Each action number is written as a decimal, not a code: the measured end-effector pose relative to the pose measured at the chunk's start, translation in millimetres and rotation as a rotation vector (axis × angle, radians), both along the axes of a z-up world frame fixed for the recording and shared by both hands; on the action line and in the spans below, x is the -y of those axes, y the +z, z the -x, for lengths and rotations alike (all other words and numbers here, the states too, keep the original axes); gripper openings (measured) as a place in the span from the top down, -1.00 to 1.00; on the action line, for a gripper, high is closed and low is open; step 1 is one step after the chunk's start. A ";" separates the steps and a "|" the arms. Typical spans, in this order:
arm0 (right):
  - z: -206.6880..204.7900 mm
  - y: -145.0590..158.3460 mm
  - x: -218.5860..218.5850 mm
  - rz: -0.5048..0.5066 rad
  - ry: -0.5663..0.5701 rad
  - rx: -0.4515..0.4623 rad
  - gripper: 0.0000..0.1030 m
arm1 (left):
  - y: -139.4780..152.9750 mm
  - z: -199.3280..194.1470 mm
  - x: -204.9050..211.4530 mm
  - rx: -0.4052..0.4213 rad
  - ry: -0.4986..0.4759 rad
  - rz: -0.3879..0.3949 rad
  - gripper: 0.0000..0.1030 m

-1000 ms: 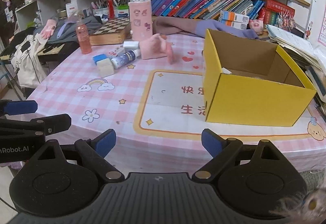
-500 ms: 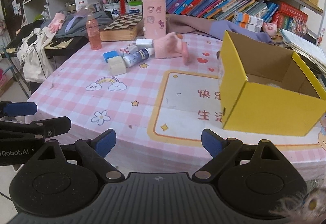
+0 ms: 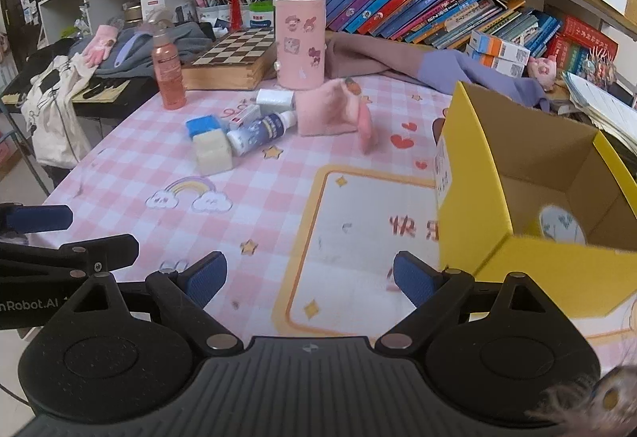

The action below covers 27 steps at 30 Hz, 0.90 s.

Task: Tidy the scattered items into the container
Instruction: 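Grasp the beige sponge block with the left tool while the right tool grasps the pink plush sock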

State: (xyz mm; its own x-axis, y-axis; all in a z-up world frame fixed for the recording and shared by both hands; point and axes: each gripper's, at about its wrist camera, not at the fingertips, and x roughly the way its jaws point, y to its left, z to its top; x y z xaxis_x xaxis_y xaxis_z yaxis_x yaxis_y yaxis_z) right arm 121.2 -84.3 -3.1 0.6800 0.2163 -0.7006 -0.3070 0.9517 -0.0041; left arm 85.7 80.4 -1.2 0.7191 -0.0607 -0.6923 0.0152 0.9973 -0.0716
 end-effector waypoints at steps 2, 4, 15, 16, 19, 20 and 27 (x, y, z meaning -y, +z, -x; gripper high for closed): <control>-11.1 0.4 0.0 0.002 -0.005 0.003 -0.77 | -0.2 -10.9 0.0 -0.001 -0.001 0.003 -0.54; -22.8 1.3 0.4 0.002 -0.010 0.008 -0.77 | -0.3 -21.3 0.0 -0.002 -0.001 0.004 -0.54; -88.7 0.8 0.1 -0.008 -0.027 0.005 -0.77 | -11.0 -76.8 -2.5 -0.034 0.030 0.007 -0.54; -94.3 0.1 -0.6 -0.009 -0.024 0.003 -0.77 | -12.3 -81.4 -2.7 -0.037 0.034 0.007 -0.54; -108.9 -1.4 -3.2 -0.012 -0.016 -0.002 -0.77 | -16.8 -95.9 -3.0 -0.048 0.042 -0.001 -0.54; -114.4 -2.0 -4.3 -0.015 -0.013 -0.005 -0.77 | -18.4 -100.6 -3.4 -0.050 0.044 -0.007 -0.54; -151.0 -5.5 -14.7 -0.030 -0.009 -0.015 -0.76 | -33.3 -131.3 -6.8 -0.068 0.064 -0.046 -0.52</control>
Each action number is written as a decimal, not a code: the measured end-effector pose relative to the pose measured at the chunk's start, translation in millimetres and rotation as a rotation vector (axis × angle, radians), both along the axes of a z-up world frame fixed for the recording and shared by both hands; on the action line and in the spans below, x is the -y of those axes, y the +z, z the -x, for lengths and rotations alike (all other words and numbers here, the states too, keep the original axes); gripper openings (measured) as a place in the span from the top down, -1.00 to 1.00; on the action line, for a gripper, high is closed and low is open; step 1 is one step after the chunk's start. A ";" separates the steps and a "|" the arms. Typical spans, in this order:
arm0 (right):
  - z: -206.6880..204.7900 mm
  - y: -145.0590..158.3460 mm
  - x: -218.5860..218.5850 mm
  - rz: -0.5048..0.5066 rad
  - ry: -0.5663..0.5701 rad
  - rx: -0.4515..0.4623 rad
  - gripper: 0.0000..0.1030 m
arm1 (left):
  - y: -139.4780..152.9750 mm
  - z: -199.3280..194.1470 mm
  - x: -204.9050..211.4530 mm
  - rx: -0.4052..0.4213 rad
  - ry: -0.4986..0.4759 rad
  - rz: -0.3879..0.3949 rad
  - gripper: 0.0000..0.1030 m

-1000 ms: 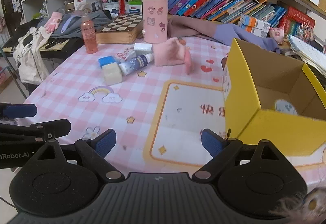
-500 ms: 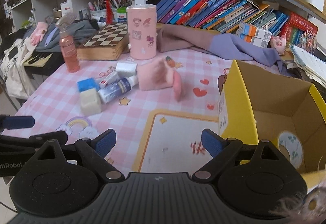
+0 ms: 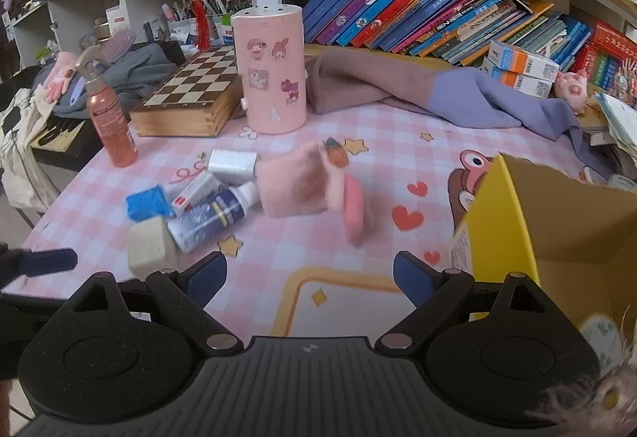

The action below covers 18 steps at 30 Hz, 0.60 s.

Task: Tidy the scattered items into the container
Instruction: 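Grasp the beige sponge block with the left tool while the right tool grasps the pink plush sock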

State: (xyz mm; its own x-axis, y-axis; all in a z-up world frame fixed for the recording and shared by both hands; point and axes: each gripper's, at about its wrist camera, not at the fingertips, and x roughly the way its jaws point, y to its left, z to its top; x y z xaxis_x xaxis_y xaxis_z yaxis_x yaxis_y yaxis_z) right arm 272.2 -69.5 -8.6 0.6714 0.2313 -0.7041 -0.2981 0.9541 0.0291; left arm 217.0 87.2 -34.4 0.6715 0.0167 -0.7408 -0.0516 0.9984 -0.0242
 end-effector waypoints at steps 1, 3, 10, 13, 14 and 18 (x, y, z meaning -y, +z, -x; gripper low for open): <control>-5.2 0.0 -2.1 0.002 -0.002 0.004 -0.76 | -2.4 -4.4 -0.5 -0.006 0.001 -0.004 -0.52; -15.1 0.0 -5.2 0.013 -0.009 0.015 -0.76 | -6.8 -12.5 -1.8 -0.017 0.001 -0.008 -0.51; -49.9 -5.7 -7.2 0.045 -0.052 0.020 -0.72 | -17.4 -32.9 -6.0 -0.037 0.016 0.002 -0.48; -62.1 -9.9 -10.3 0.068 -0.057 0.018 -0.71 | -24.2 -42.0 -6.4 -0.056 0.028 0.007 -0.48; -65.4 -11.2 -11.1 0.075 -0.057 0.018 -0.71 | -26.7 -44.6 -6.2 -0.064 0.033 0.006 -0.47; -77.0 -16.7 -16.8 0.105 -0.047 0.020 -0.70 | -34.5 -51.0 -8.5 -0.088 0.050 0.014 -0.40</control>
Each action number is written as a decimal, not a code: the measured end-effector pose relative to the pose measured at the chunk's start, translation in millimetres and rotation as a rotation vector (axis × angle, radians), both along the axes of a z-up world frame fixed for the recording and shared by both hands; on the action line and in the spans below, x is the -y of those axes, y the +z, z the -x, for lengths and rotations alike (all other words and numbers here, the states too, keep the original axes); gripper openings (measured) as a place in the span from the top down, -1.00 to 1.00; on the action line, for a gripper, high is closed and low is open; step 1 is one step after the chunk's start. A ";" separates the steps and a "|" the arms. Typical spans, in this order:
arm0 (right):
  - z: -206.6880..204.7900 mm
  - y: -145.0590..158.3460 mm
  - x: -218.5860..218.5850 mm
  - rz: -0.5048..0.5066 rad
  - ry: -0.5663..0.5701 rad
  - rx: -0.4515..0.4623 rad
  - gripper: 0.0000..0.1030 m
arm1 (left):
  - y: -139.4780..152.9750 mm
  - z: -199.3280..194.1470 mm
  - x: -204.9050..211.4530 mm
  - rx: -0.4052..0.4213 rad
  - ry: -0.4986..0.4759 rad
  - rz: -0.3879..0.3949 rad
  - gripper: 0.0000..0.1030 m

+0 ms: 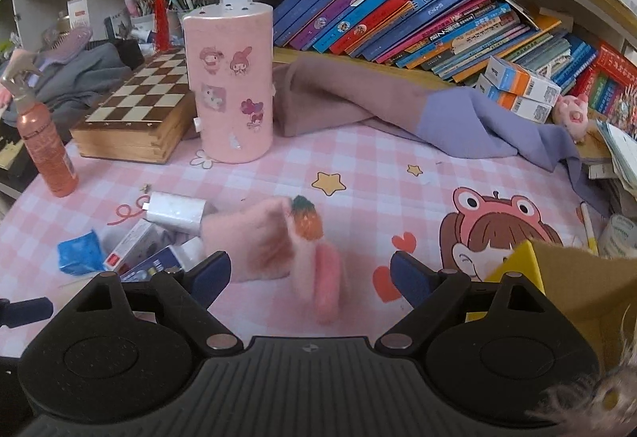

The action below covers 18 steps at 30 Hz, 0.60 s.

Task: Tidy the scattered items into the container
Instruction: 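Grasp the beige sponge block with the left tool while the right tool grasps the pink plush sock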

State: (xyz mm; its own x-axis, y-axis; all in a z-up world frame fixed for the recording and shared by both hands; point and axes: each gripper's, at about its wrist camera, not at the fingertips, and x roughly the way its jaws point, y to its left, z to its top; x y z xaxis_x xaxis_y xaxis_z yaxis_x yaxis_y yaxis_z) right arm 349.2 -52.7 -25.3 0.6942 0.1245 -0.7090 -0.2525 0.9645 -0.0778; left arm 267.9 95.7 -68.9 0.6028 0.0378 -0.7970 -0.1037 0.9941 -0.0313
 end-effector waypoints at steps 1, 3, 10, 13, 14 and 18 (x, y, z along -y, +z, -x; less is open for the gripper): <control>-2.7 -1.6 -1.6 0.006 0.003 -0.001 -0.69 | -1.6 -1.3 -0.8 -0.003 0.006 0.001 -0.39; -7.7 -5.0 -5.1 0.016 0.008 -0.002 -0.67 | -4.7 -3.7 -2.3 -0.010 0.015 0.006 -0.34; -22.9 -17.0 -10.8 0.037 0.020 -0.014 -0.35 | -5.5 -4.7 -2.5 -0.005 0.004 0.021 -0.13; -24.8 -18.4 -6.0 0.007 0.027 -0.025 0.33 | -4.1 -2.6 -3.7 -0.004 -0.002 0.037 0.04; -24.5 -18.4 -3.6 -0.006 0.027 -0.031 0.61 | -3.7 -1.6 -4.3 -0.002 -0.002 0.041 0.06; -17.2 -11.9 3.2 -0.046 0.032 -0.020 0.82 | -0.5 4.0 -6.7 0.002 0.006 0.055 0.20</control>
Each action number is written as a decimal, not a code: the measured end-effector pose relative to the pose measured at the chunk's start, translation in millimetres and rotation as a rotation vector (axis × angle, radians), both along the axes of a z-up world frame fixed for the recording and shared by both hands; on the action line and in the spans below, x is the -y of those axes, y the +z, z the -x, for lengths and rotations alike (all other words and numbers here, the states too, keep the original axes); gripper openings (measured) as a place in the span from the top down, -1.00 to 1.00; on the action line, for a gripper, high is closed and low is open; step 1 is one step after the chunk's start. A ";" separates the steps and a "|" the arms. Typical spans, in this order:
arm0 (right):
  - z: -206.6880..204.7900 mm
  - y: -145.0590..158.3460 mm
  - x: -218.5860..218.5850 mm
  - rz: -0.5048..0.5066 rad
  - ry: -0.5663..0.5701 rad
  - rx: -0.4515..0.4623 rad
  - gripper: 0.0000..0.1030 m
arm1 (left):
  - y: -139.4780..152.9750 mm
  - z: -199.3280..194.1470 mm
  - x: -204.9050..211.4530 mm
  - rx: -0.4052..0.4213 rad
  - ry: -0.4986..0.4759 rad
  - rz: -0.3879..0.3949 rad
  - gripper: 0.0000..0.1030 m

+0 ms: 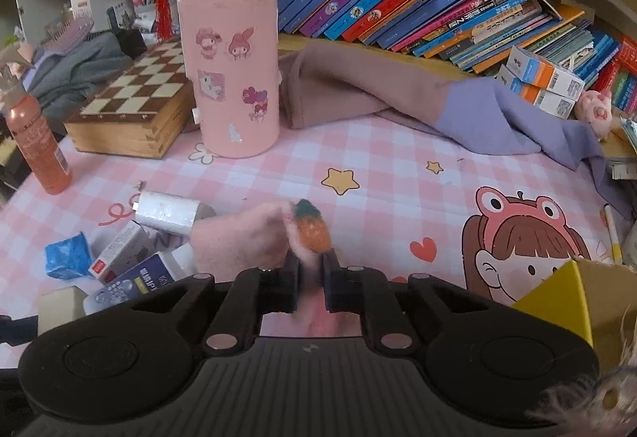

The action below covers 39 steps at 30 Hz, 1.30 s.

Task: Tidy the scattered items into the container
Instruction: 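Grasp the beige sponge block with the left tool while the right tool grasps the pink plush sock, then lift the sponge in the left tool while the right tool carries the pink glove toward the yellow box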

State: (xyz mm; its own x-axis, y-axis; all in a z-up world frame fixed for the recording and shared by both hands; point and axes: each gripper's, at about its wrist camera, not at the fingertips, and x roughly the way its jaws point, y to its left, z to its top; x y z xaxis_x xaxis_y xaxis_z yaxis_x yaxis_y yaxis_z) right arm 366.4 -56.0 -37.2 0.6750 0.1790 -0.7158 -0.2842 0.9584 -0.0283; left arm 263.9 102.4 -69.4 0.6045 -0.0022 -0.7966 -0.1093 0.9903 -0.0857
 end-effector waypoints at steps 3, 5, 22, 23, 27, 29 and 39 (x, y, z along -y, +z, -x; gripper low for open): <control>9.9 10.4 3.4 -0.029 0.013 0.027 0.83 | 7.1 8.6 -1.3 0.022 0.004 0.015 0.24; 16.1 17.3 6.1 -0.052 0.016 0.035 0.83 | 13.4 14.4 -1.8 0.039 0.010 0.023 0.25; 72.7 59.2 23.1 -0.147 0.024 0.115 0.83 | 56.1 58.1 -0.1 0.171 0.026 0.019 0.28; 75.7 60.0 24.0 -0.149 0.022 0.118 0.83 | 57.8 61.2 0.4 0.176 0.027 0.017 0.28; 88.1 61.0 27.1 -0.157 0.023 0.117 0.83 | 63.7 73.9 1.9 0.194 0.029 0.012 0.28; 95.0 61.5 27.6 -0.160 0.029 0.118 0.83 | 65.9 79.9 2.8 0.201 0.029 0.010 0.28; 126.3 66.8 30.7 -0.181 0.038 0.123 0.83 | 74.8 105.3 8.8 0.226 0.008 0.006 0.30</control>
State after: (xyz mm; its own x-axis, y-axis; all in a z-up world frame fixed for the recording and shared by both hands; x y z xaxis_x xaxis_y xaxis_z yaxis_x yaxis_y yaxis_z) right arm 240.0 -86.6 29.6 0.7455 0.3239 -0.5825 -0.3253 0.9396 0.1061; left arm 158.7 93.6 5.4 0.7675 -0.0015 -0.6410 -0.0941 0.9889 -0.1149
